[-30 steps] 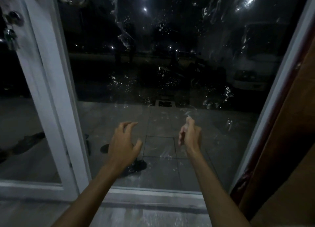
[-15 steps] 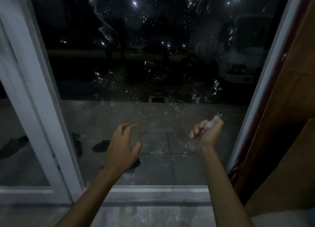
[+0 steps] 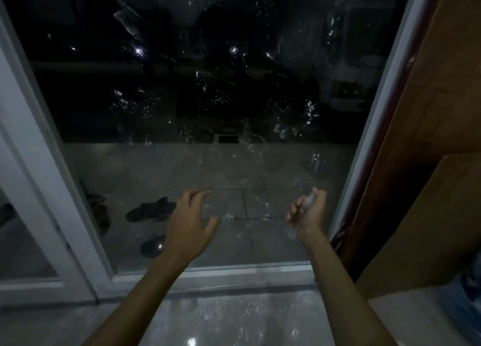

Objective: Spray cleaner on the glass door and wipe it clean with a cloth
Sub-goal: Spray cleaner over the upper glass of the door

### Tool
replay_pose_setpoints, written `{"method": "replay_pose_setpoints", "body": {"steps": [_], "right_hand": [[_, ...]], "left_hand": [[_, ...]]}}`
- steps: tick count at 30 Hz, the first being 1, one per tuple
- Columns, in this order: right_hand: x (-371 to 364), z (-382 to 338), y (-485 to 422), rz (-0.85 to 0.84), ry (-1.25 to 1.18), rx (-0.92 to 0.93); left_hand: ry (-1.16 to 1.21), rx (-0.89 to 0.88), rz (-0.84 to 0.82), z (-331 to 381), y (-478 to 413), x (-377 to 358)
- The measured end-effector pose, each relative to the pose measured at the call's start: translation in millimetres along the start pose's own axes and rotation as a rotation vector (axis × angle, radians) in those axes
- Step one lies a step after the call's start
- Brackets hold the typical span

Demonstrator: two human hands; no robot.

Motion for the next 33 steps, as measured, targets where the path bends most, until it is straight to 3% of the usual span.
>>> {"method": "replay_pose_setpoints", "body": {"steps": [5, 15, 19, 22, 26, 33], "right_hand": [[8, 15, -5, 0.12, -0.062, -0.061], [16, 14, 3, 0.041, 0.113, -0.035], [9, 34, 19, 0.04, 0.333, 0.037], [0, 50, 26, -0.12, 0.48, 0.045], [-23, 56, 47, -0.387, 0.464, -0.078], [-42, 65, 78, -0.477, 0.302, -0.114]], "left_hand": [[-0.016, -0.014, -0.02, 8, 1, -8], [-0.017, 0.012, -0.055, 9, 14, -20], [-0.009, -0.004, -0.038, 14, 19, -23], [0.002, -0.01, -0.037, 19, 25, -25], [0.03, 0.013, -0.059, 16, 31, -25], [0.454, 0.296, -0.251, 27, 57, -49]]}}
Point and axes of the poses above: each hand's wrist, its own y-axis away from the middle knuckle, its own x-axis out of the back of the hand, z = x × y, the point moved 4 cm from there along -y, towards the middle knuckle, and after that the axes turned 4 degrees about -z, right-handed, at the moved point
